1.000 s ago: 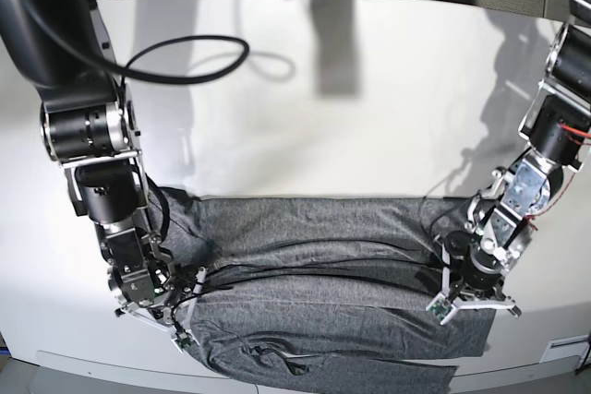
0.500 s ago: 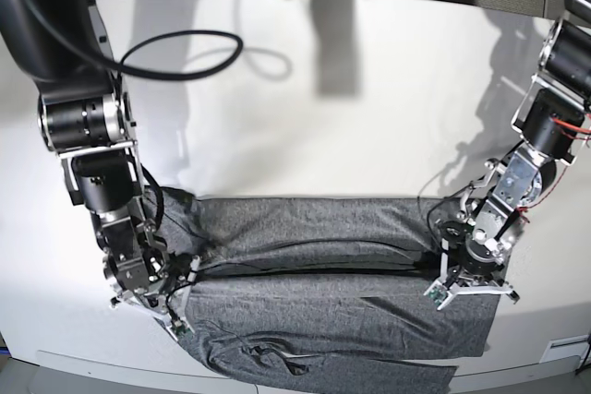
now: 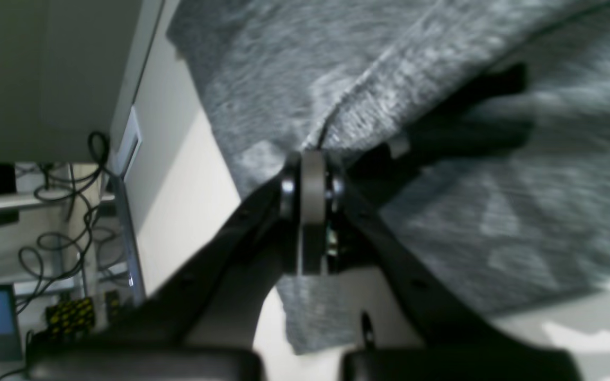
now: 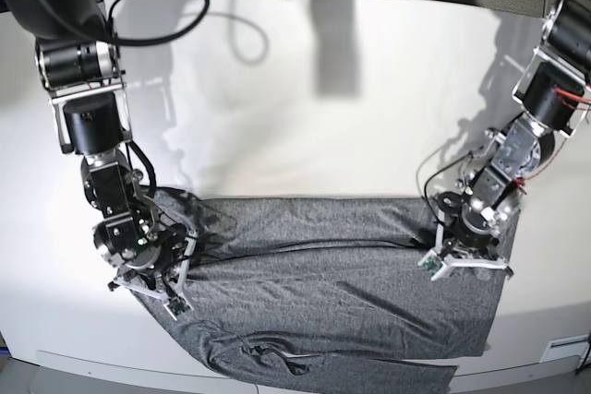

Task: Fold the T-shirt properly
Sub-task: 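Lift the hem edge with both grippers and pull it toward the collar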

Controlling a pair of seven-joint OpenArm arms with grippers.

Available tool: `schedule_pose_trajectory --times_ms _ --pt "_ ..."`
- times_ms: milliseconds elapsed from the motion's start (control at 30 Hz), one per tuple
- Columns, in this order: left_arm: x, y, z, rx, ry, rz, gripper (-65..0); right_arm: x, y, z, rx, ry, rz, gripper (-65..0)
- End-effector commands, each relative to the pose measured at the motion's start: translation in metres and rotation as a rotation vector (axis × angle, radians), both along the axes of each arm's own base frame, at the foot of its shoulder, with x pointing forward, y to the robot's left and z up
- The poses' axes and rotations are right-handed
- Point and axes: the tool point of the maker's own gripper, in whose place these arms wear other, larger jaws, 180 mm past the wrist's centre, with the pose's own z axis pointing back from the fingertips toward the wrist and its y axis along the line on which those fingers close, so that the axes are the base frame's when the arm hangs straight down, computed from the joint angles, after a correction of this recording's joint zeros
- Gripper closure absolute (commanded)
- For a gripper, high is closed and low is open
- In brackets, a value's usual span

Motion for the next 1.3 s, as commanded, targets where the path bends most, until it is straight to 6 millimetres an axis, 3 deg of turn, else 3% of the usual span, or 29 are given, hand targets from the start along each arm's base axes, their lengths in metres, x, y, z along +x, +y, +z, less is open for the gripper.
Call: schedule_pose_trajectory --times_ms 0,233,533,1067,1167,1267 --pt "0.014 0.0 0.023 0.003 -0.067 -0.009 0.0 0.013 -0.004 0.024 -0.001 -0.066 0.001 0.0" --pt "-0.007 0.013 0.0 0.05 -0.023 -0.014 0.0 -0.017 -0.014 -0.008 -0.019 -0.003 0.004 0.0" --pt "-0.016 0.057 0.0 0.126 -0.014 0.013 0.0 -0.025 -0.032 -0.013 -0.047 0.011 -0.009 0.0" --pt "-0.014 0.048 0.003 0.072 -0.041 -0.019 0.0 -0.03 -0.026 -0.018 -0.04 0.044 0.034 0.0" --pt "-0.014 0.048 0.003 0.072 -0.04 -0.018 -11.8 -0.03 -0.026 -0.019 -0.043 0.05 0.031 -0.8" --pt "-0.015 0.051 0.001 0.079 -0.031 -0.007 -16.6 -0.032 -0.028 -0.02 -0.05 0.061 0.025 -10.0"
